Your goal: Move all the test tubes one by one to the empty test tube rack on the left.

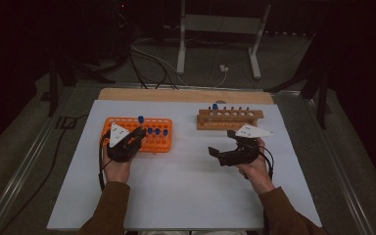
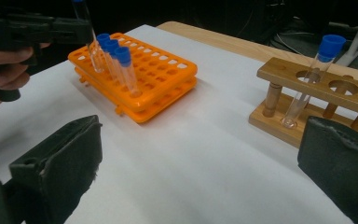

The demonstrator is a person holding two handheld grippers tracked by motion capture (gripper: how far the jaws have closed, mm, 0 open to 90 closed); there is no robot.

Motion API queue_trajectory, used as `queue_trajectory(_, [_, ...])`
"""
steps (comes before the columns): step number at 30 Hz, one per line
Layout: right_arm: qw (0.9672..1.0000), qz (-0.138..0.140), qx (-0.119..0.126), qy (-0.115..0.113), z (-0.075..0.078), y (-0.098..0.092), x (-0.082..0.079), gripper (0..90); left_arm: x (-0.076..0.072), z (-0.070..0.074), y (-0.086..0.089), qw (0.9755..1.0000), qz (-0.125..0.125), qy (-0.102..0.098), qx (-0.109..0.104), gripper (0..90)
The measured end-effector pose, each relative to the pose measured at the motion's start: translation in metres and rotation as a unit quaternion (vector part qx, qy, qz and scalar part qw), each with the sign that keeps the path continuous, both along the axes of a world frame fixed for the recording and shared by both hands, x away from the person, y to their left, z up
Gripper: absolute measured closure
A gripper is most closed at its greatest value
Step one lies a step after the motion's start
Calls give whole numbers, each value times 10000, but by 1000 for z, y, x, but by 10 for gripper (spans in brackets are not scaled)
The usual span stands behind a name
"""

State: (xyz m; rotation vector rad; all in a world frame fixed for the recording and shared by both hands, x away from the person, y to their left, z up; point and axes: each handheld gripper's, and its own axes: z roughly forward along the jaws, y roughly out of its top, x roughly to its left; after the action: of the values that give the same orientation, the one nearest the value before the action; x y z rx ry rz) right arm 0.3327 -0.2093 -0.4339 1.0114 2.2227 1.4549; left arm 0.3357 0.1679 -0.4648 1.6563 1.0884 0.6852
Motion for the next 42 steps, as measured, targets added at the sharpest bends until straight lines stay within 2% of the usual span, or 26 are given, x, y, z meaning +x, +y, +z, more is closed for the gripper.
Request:
queue_trajectory(8, [10000, 38, -6, 7, 0, 1, -1, 0, 9, -11, -7, 9995, 6, 115, 290, 781])
queue_trajectory(17, [10000, 69, -19, 10, -1, 1, -1, 0, 10, -26, -2, 9986, 40, 383, 361, 781])
queue_trajectory(20, [10000, 74, -32, 15, -1, 1, -1, 0, 10, -31, -2, 9977, 15, 497, 453, 782])
queue_trajectory(24, [10000, 80, -32, 24, -2, 1, -1, 0, 10, -32, -3, 9972, -3, 540, 508, 783])
queue_trajectory(28, [9999, 92, -44, 26, -2, 2, -1, 0, 10, -36, -5, 9955, -33, 660, 673, 783])
queue_trajectory(39, [9999, 80, -39, 47, -3, 1, 0, 0, 10, -37, -3, 9957, -51, 730, 570, 773])
queue_trajectory(42, [10000, 81, -21, 47, -3, 0, 0, 0, 9, -36, -1, 9958, -83, 773, 485, 718])
